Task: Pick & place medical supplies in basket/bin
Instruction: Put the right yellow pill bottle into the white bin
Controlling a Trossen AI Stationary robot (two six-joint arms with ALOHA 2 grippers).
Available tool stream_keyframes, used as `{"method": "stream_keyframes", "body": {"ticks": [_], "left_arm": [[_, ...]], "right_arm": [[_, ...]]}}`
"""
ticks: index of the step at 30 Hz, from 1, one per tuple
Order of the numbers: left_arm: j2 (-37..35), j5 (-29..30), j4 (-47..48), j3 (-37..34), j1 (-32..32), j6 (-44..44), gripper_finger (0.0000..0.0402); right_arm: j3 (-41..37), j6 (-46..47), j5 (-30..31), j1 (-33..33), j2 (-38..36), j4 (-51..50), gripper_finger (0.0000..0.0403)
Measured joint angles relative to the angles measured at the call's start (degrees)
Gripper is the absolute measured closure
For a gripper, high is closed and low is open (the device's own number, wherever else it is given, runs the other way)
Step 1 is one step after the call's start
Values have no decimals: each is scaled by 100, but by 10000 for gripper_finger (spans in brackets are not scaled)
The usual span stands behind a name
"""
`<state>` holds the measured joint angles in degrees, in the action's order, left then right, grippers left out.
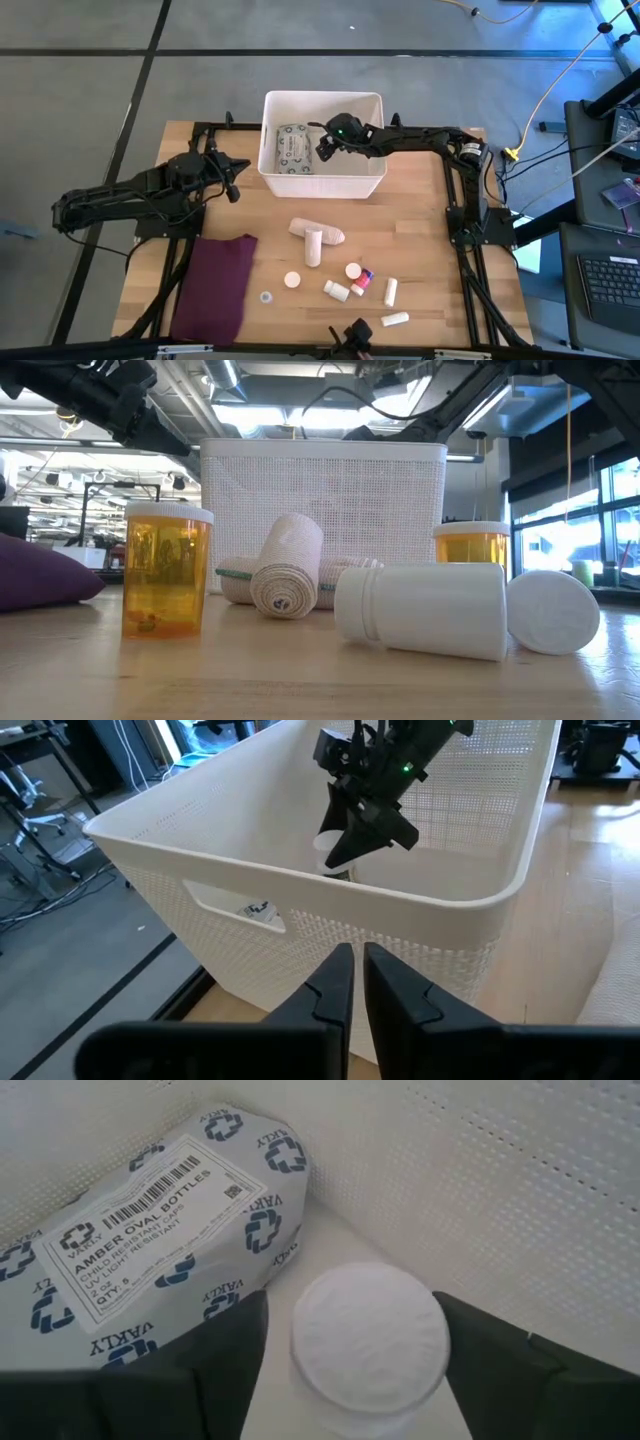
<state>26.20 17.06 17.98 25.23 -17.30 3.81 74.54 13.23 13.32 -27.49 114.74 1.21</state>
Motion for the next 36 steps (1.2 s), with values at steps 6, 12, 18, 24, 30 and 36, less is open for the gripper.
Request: {"method": "stream_keyframes", "body": {"ticks": [6, 12, 18, 24, 30, 36], "left_arm": [[0, 0, 0, 0, 0, 0, 379], [0, 2, 2, 0, 0, 0, 374], [0, 0, 2, 0, 1, 0, 374], [0, 0, 2, 0, 0, 0, 371], [0, 0, -13, 0, 2, 0, 370], [0, 0, -19, 0, 1, 0, 369]], "right_arm": [[0, 12, -2, 2, -20, 2, 110], [235, 150, -4, 2, -50, -357, 109], [815, 151, -4, 3, -50, -1180, 109], [1738, -27, -593, 110, -37, -2496, 109], [3149, -520, -894, 519, -37, -3804, 109], [4746, -1156, -886, 1139, -44, -5093, 109]]}}
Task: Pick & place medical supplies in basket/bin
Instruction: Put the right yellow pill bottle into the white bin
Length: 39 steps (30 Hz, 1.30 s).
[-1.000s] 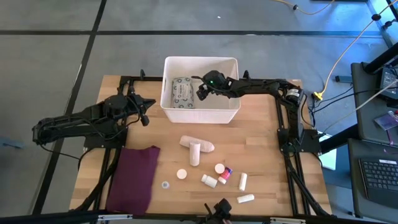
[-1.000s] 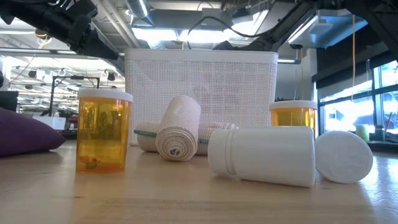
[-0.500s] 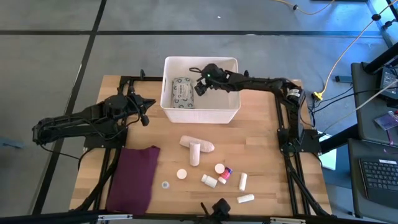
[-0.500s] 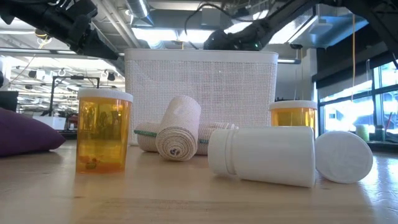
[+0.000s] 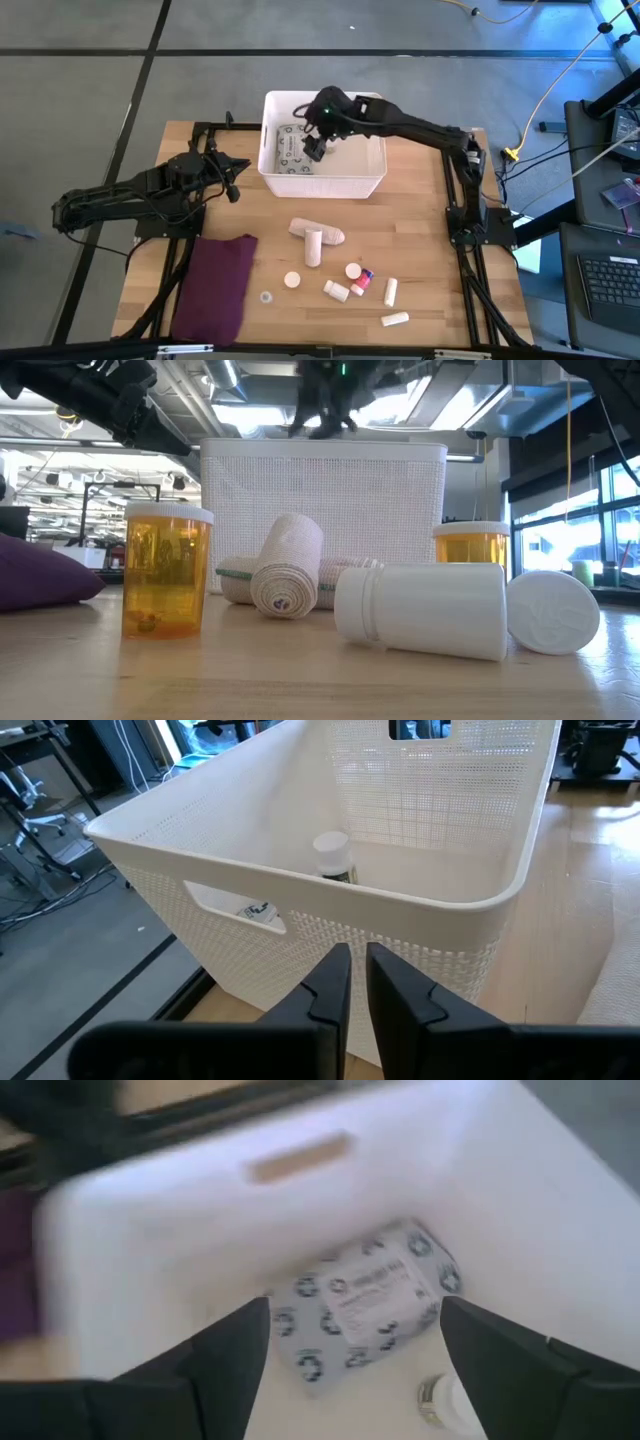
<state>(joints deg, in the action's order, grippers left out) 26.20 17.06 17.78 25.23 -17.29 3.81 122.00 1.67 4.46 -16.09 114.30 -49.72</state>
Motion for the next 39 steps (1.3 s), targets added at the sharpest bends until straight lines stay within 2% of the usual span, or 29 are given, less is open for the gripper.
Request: {"method": "stream_keyframes", "body": {"ticks": [6, 9, 17, 22, 27, 33, 36, 39], "left_arm": [[1, 0, 0, 0, -1, 0, 370], [5, 0, 0, 0, 0, 0, 370], [11, -2, 0, 0, 1, -1, 371], [11, -4, 0, 0, 1, -2, 367], [11, -2, 0, 0, 1, -2, 367], [22, -2, 1, 0, 0, -2, 370], [22, -2, 0, 0, 0, -10, 370], [22, -4, 0, 0, 1, -12, 370]], "right_arm": [[1312, -608, -7, 847, -9, -1515, 109], [1089, -417, -10, 1338, -309, -1909, 109], [976, 1785, 111, 2818, -523, -3301, 109], [976, 2882, 685, 3724, -379, -3451, 109], [976, 3545, 1496, 4485, -26, -3469, 109], [972, 3831, 1654, 4879, 705, -3554, 109], [970, 4548, 1679, 4841, 1074, -3742, 109], [970, 5130, 1391, 4751, 1347, -4073, 109]]}}
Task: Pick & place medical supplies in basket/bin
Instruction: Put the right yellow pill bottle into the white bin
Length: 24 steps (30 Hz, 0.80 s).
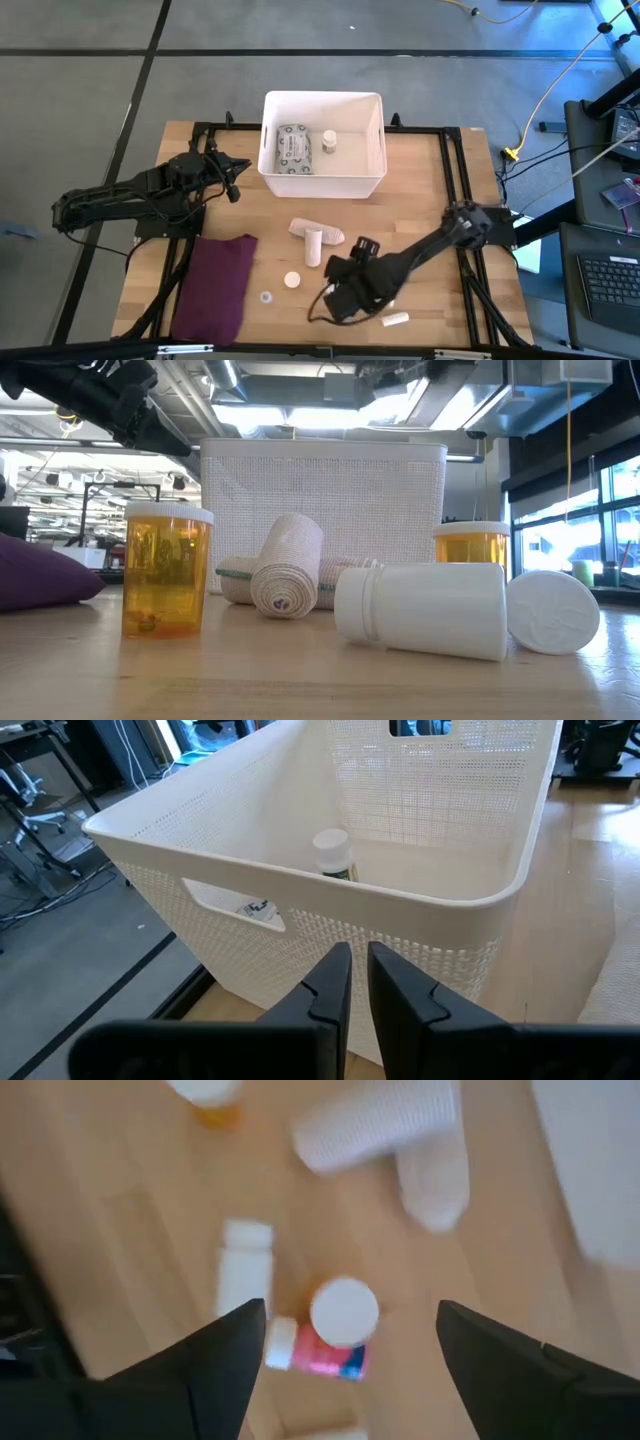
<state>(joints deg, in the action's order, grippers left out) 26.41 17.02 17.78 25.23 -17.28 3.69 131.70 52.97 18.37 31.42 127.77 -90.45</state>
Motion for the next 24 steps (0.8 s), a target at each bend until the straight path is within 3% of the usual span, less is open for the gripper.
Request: {"method": "stream_keyframes", "body": {"ticks": [14, 24], "left_arm": [[2, -10, 20, -1, -1, -1, 370], [37, -17, 18, -1, -1, -36, 370]], "right_arm": [[0, -498, 109, -8, 151, 211, 109], [0, 244, 43, -86, 151, 46, 92]]}}
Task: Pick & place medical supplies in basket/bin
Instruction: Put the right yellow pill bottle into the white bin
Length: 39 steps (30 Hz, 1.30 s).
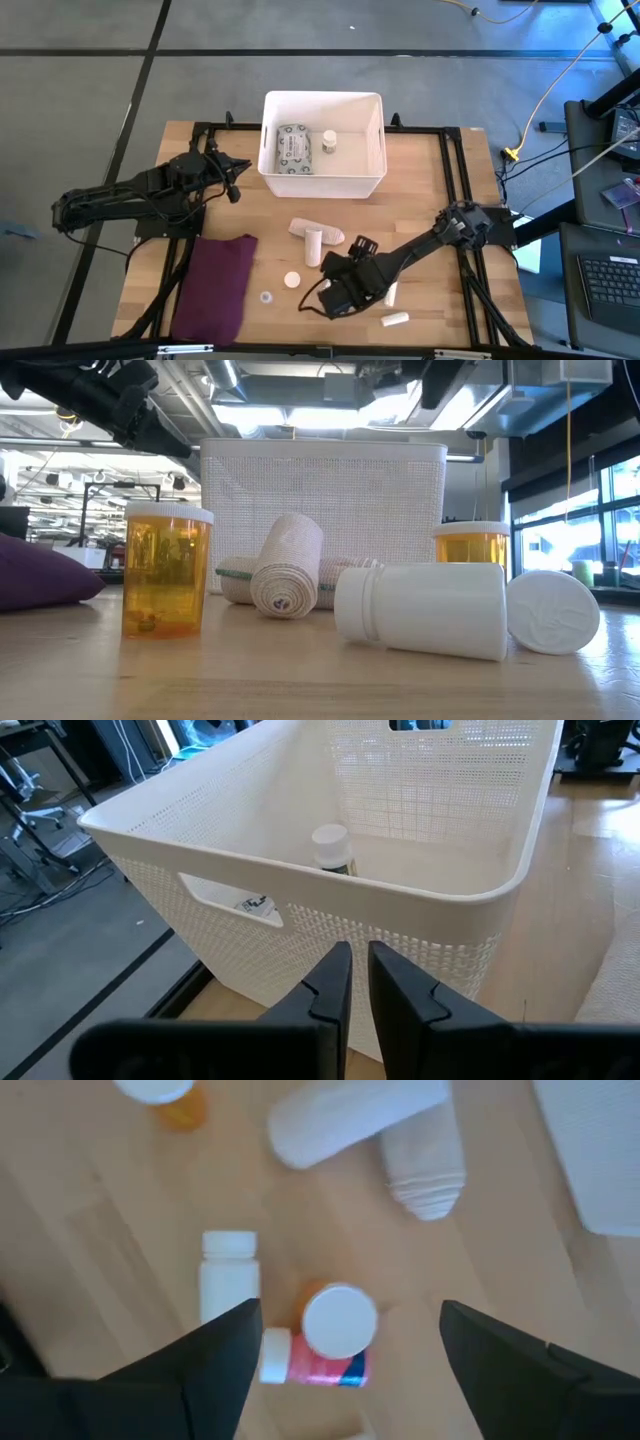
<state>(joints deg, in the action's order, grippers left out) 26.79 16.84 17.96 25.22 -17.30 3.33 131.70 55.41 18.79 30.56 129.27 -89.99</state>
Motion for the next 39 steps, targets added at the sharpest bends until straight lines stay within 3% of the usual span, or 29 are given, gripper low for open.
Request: {"method": "stream_keyframes", "body": {"ticks": [6, 11, 13, 22, 39], "left_arm": [[11, 0, 0, 1, 1, 0, 370], [11, 0, 0, 1, 0, -2, 370], [11, 0, 0, 0, 1, -4, 370], [37, 0, 4, 1, 2, -11, 370], [223, 0, 13, -1, 0, -13, 370]], "right_arm": [[0, 168, -70, -6, 0, 87, 65], [11, 1249, -61, -10, 46, 65, 64], [-188, 1596, -321, -85, 53, 20, 63], [-984, 1458, -1263, -293, 19, 47, 63], [-1062, 1001, -1395, -561, 17, 301, 63]]}}
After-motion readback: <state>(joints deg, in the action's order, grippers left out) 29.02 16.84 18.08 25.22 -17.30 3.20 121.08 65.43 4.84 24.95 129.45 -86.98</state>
